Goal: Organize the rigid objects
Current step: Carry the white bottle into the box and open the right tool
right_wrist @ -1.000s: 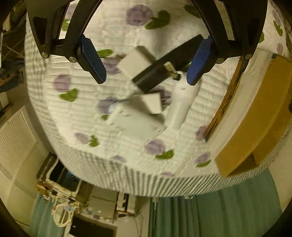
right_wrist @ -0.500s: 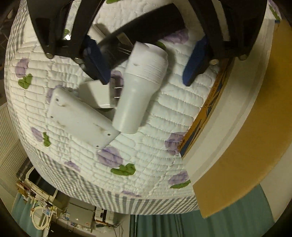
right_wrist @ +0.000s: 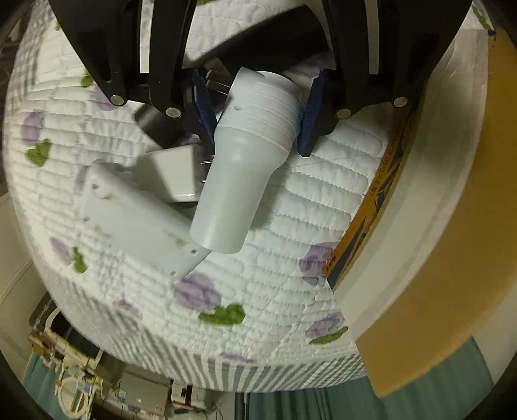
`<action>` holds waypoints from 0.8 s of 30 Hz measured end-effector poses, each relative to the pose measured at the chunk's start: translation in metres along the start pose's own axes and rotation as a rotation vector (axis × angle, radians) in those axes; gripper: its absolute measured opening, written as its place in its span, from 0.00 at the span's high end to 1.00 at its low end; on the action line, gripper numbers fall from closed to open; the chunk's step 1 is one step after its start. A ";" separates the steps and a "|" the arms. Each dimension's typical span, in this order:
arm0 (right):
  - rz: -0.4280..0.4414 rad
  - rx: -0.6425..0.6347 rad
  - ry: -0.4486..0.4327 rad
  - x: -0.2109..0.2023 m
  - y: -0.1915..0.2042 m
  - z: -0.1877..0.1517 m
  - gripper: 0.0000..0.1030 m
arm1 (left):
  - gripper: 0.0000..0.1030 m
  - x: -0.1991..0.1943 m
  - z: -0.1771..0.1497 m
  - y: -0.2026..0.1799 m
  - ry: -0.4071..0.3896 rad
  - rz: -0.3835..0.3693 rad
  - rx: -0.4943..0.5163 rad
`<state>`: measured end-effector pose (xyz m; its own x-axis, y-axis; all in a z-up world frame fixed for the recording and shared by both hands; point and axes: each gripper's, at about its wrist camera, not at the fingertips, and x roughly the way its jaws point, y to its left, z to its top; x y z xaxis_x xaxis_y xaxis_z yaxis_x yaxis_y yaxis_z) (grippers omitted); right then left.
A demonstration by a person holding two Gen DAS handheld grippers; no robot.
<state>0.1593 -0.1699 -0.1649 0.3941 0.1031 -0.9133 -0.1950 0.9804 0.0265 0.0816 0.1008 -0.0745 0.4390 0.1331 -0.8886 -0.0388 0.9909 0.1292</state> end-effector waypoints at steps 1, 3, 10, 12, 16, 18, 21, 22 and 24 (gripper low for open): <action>0.003 0.000 -0.013 -0.007 0.000 0.000 0.52 | 0.89 0.000 0.000 0.000 0.000 -0.001 0.000; 0.007 0.007 -0.041 -0.023 -0.003 0.004 0.52 | 0.89 0.000 0.001 0.000 0.001 -0.004 -0.001; -0.005 -0.021 -0.179 -0.106 -0.004 0.030 0.52 | 0.89 0.000 0.001 0.002 0.004 -0.017 -0.009; -0.003 -0.043 -0.233 -0.137 0.002 0.040 0.52 | 0.89 0.000 0.001 0.003 0.003 -0.017 -0.009; 0.015 -0.095 -0.312 -0.184 0.018 0.053 0.52 | 0.89 0.001 0.002 0.003 0.004 -0.023 -0.010; 0.031 -0.127 -0.341 -0.203 0.032 0.056 0.52 | 0.89 0.001 0.002 0.003 0.005 -0.024 -0.011; 0.066 -0.180 -0.367 -0.219 0.057 0.060 0.52 | 0.89 0.001 0.002 0.003 0.004 -0.025 -0.011; 0.078 -0.197 -0.370 -0.220 0.065 0.062 0.52 | 0.89 0.001 0.002 0.003 0.005 -0.026 -0.012; 0.102 -0.232 -0.369 -0.218 0.088 0.061 0.52 | 0.89 0.000 0.002 0.003 0.005 -0.028 -0.014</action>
<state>0.1109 -0.0963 0.0607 0.6480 0.2918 -0.7035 -0.4293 0.9029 -0.0210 0.0838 0.1038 -0.0735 0.4352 0.1052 -0.8941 -0.0389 0.9944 0.0981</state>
